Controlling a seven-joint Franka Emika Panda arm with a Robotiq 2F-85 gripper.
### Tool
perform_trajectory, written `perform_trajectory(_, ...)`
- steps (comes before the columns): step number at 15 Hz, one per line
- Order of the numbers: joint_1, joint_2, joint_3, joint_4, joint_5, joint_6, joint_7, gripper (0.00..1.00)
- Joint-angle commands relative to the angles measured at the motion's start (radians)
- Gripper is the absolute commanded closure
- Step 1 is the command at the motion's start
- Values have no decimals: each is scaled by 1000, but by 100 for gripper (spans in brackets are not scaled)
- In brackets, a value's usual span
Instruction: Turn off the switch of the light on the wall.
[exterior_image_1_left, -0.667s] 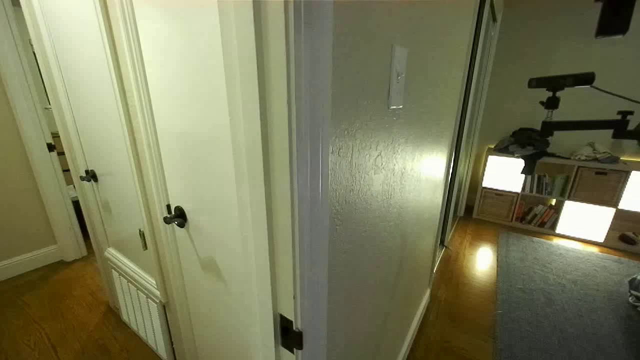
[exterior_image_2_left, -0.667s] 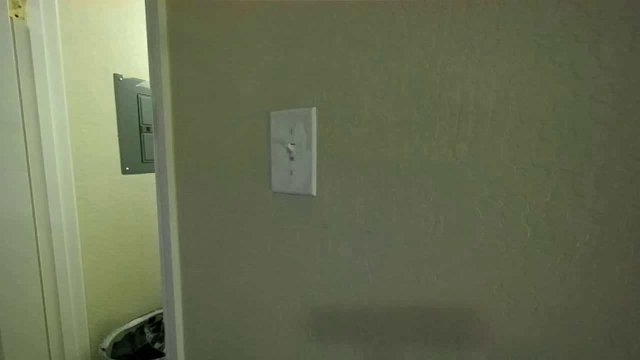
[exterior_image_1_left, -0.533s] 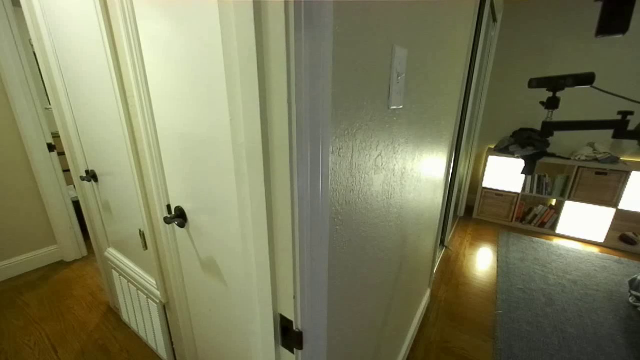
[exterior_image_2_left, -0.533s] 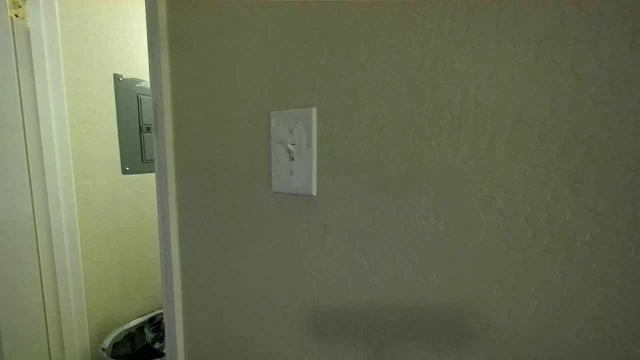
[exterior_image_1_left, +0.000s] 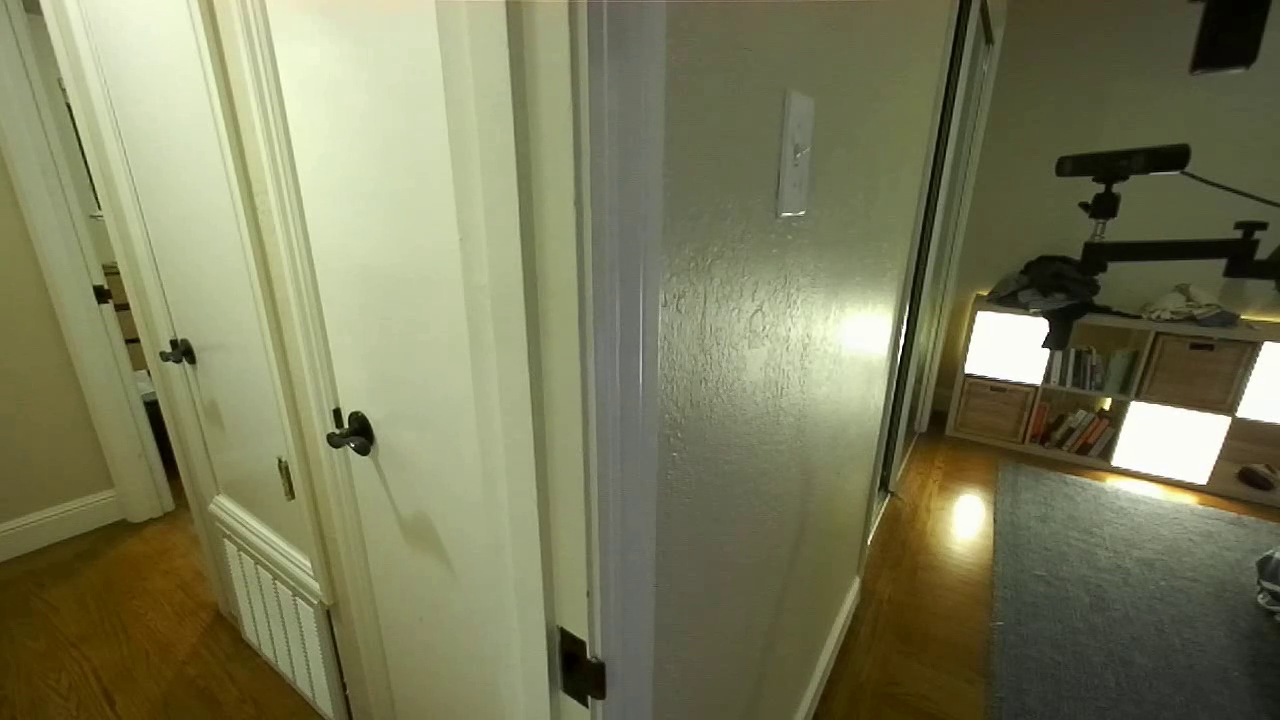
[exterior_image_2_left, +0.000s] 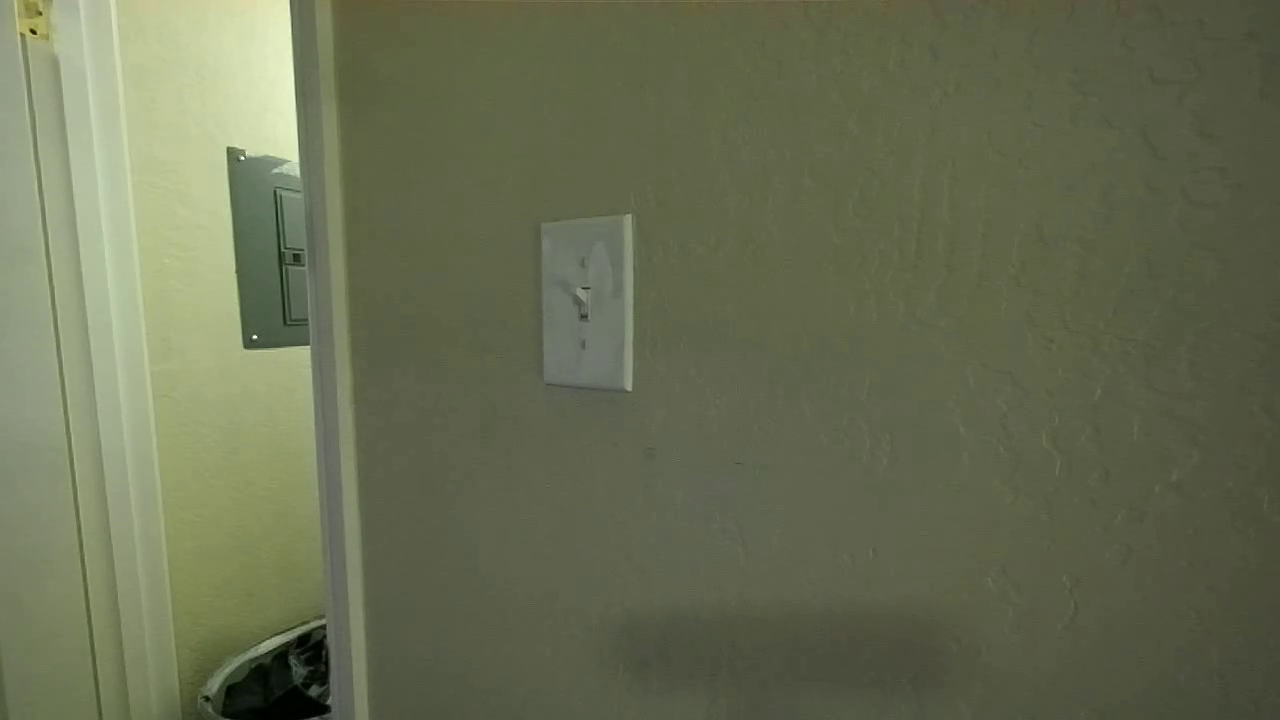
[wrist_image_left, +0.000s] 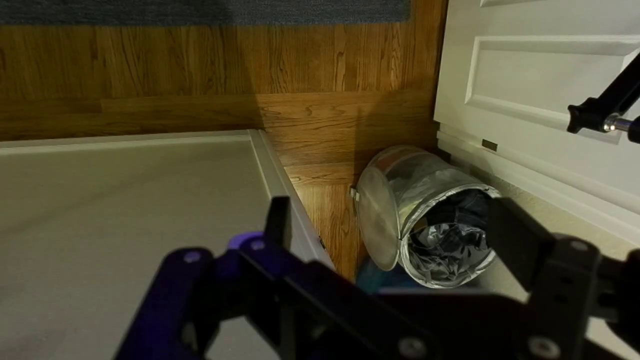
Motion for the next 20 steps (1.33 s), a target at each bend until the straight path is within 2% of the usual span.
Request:
perform_trajectory(1,-17,0,13,2,6,-4,-6,0)
perform_trajectory(9,-50,31,18,-4,-33,34,19,0)
perform_trajectory(20,-149,128,5,-38,-262,237,84,0)
